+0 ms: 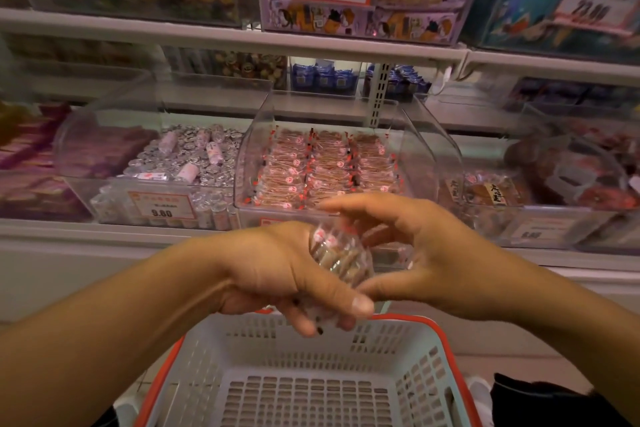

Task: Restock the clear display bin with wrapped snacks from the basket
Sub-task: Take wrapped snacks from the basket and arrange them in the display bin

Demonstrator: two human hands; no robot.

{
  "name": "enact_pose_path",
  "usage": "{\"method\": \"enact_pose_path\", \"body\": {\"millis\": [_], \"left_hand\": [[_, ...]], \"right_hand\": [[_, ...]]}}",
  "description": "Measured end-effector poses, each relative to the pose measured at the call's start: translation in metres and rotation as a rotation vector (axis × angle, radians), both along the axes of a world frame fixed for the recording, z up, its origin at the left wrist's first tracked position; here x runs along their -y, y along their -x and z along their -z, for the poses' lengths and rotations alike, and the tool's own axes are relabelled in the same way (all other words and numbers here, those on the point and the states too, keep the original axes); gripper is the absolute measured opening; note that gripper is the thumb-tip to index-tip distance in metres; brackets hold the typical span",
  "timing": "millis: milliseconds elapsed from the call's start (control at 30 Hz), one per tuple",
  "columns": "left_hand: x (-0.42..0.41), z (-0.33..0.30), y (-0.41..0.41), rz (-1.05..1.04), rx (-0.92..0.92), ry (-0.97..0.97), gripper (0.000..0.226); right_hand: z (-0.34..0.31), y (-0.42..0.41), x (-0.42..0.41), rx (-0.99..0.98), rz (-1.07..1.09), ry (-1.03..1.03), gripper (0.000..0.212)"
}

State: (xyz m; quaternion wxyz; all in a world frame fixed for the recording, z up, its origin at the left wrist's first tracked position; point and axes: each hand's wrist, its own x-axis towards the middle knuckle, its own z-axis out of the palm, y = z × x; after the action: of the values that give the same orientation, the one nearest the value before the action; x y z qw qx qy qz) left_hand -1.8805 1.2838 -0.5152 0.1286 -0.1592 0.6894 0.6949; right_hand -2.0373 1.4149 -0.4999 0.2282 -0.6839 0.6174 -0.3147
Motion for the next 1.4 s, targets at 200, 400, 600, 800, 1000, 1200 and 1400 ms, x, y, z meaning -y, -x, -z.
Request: {"method": "enact_pose_path", "body": {"millis": [200, 400, 600, 800, 1000, 1200, 1400], "left_hand": [[-0.001, -0.018, 0.014, -0.034, -0.056, 0.179, 0.06], [0.024, -0.036, 0.036, -0.432, -0.245, 0.094, 0.068], [0.039, -0.018, 0.049, -0.578, -0.333, 0.13, 0.053], [0.059, 0.008, 0.04, -0.553, -0.355, 0.722, 0.018], [0.058, 0.02, 0.04, -0.475, -0.383, 0.817, 0.024], [0.055, 0.021, 0.04, -0.475, -0.392, 0.788, 0.021], [0.058, 0.026, 0.037, -0.436, -0.43, 0.786, 0.019]], "right_hand": [[-0.024, 0.011, 0.007, -0.253, -0.076, 0.023, 0.052], [-0.062, 0.039, 0.038, -0.356, 0.052, 0.008, 0.045], [-0.066, 0.061, 0.071, -0.395, 0.08, -0.088, 0.029], [-0.059, 0.088, 0.071, -0.618, 0.16, -0.347, 0.028], [-0.04, 0.076, 0.079, -0.856, 0.156, -0.437, 0.035], [-0.027, 0.068, 0.085, -0.866, 0.195, -0.453, 0.033], [-0.031, 0.069, 0.084, -0.813, 0.202, -0.449, 0.037]]}}
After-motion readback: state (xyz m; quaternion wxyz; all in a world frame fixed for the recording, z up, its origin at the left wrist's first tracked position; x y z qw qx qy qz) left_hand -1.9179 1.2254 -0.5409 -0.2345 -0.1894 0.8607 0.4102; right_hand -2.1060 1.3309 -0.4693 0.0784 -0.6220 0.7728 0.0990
